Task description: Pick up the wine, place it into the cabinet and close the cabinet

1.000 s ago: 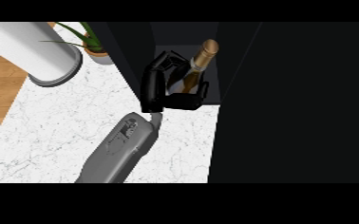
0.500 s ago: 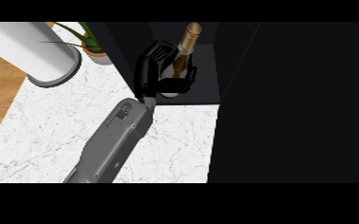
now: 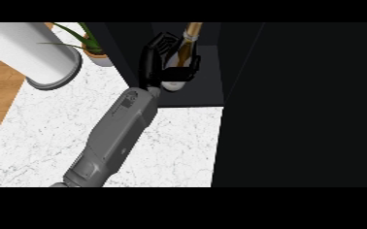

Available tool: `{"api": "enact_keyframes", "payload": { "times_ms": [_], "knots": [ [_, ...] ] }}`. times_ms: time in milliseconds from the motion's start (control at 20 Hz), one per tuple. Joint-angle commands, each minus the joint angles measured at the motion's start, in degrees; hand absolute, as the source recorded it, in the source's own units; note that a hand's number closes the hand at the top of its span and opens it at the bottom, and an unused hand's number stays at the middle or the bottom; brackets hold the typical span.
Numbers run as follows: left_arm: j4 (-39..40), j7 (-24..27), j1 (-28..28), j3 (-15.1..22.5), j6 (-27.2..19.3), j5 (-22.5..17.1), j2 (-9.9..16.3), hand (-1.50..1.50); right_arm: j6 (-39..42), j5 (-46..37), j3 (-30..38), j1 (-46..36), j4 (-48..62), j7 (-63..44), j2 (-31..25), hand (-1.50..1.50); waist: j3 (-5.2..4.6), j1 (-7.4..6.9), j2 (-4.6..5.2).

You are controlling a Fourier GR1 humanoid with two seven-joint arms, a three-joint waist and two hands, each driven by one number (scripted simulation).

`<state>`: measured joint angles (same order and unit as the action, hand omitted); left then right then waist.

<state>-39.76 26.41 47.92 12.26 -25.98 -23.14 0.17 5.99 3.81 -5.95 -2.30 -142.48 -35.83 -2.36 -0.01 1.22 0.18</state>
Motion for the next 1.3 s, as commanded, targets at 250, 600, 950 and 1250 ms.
{"api": "enact_keyframes", "payload": {
  "times_ms": [250,600,950,1250],
  "knots": [
    [12.8,9.2,8.0,-4.9,-0.7,1.0,-0.2,1.50,-0.3,0.6,-2.2,1.3,-4.6,-1.1,1.3,-1.50,-0.02,0.65,0.25],
    [20.9,11.6,14.4,-8.1,-1.7,0.7,-0.1,1.50,-0.3,0.5,-2.4,-1.0,-3.6,-2.1,0.7,-1.50,-0.03,1.03,0.49],
    [25.7,9.9,19.6,-11.9,0.4,-1.8,1.2,1.50,0.4,3.8,0.2,-0.8,-3.5,-1.7,0.3,-1.50,-0.01,1.83,0.74],
    [27.0,13.5,16.4,-15.9,4.1,-5.4,0.3,1.50,1.4,5.4,1.5,-1.2,-1.1,0.8,0.3,-1.50,0.01,1.58,0.83]
  ]
}}
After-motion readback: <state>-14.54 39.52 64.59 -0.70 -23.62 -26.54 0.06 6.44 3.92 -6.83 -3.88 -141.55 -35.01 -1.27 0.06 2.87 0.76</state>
